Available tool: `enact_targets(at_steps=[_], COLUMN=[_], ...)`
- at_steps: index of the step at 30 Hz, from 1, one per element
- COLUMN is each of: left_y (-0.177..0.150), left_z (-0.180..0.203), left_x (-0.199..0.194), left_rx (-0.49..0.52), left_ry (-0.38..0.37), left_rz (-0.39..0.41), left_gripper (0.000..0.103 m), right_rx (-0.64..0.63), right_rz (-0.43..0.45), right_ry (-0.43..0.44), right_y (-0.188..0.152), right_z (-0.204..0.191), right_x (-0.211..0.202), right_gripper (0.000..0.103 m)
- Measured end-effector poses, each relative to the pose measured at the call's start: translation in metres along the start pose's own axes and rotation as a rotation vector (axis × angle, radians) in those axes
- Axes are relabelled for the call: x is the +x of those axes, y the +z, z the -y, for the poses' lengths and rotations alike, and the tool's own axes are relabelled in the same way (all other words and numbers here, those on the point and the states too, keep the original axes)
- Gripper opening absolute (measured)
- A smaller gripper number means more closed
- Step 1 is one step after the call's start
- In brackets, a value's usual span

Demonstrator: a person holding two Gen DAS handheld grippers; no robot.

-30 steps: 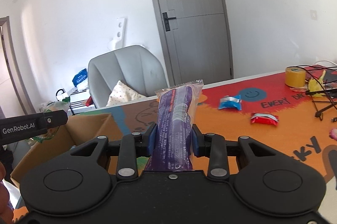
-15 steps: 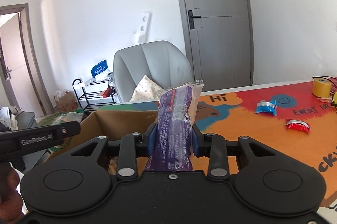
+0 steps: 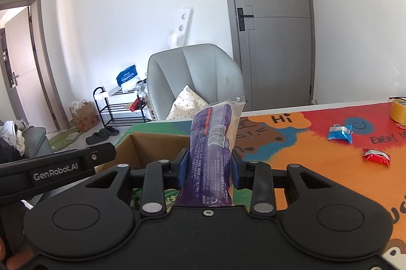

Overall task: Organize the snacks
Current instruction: 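Carry both snacks over the cardboard box and open both grippers to drop them, then move both grippers back from the box toward the red and blue packs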

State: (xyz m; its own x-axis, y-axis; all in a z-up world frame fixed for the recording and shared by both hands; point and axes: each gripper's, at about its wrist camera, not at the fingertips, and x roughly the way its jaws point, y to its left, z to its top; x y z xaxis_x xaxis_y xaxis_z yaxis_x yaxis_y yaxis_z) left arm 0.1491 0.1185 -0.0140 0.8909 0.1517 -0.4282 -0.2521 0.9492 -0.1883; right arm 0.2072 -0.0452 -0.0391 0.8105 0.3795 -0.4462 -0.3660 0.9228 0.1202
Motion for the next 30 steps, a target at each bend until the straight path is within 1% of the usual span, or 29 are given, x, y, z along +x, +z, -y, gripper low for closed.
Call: enact_targets(at_steps=[1,3,5,8,9,10,11,12,14,17,20,25,30], left_y=[0.000,0.001,0.001,0.002,0.003,0.002,0.002,0.002,0.002,0.001,0.000,-0.004,-0.010], left_z=[-0.004,-0.010,-0.017,-0.023,-0.024,-0.025,-0.026,-0.026,-0.025,-0.021,-0.014,0.002,0.023], left_x=[-0.002,-0.005,-0.007,-0.009,-0.008,-0.009,-0.009,-0.009,-0.011,-0.012,-0.013,-0.012,-0.011], left_rx=[-0.003,-0.006,-0.013,-0.029,-0.034,-0.039,-0.043,-0.046,-0.048,-0.044,-0.029,-0.004,0.024], left_ry=[0.008,0.028,0.043,0.049,0.051,0.053,0.053,0.052,0.048,0.043,0.035,0.022,0.007], left_rz=[0.003,0.009,0.014,0.015,0.015,0.016,0.016,0.017,0.021,0.024,0.026,0.014,0.002], left_gripper=[0.055,0.059,0.060,0.063,0.065,0.066,0.067,0.067,0.068,0.070,0.075,0.079,0.084], right_rx=[-0.007,-0.013,-0.014,-0.013,-0.012,-0.009,-0.006,-0.004,-0.006,-0.005,0.004,0.022,0.045], right_rz=[0.000,-0.001,-0.005,-0.002,0.001,0.006,0.007,0.007,0.033,0.045,0.038,0.026,0.023], right_ry=[0.004,0.010,0.019,0.016,0.011,0.007,0.002,0.000,0.007,-0.007,-0.022,-0.051,-0.088], right_y=[0.001,0.002,0.003,0.005,0.005,0.005,0.006,0.006,0.007,0.008,0.005,-0.003,-0.010], right_z=[-0.003,-0.009,-0.014,-0.018,-0.019,-0.020,-0.020,-0.020,-0.019,-0.016,-0.008,0.009,0.030], right_x=[0.001,0.004,0.006,0.007,0.007,0.006,0.006,0.004,-0.002,-0.008,-0.010,-0.017,-0.027], right_gripper=[0.034,0.034,0.034,0.035,0.036,0.040,0.055,0.065,0.065,0.065,0.066,0.069,0.076])
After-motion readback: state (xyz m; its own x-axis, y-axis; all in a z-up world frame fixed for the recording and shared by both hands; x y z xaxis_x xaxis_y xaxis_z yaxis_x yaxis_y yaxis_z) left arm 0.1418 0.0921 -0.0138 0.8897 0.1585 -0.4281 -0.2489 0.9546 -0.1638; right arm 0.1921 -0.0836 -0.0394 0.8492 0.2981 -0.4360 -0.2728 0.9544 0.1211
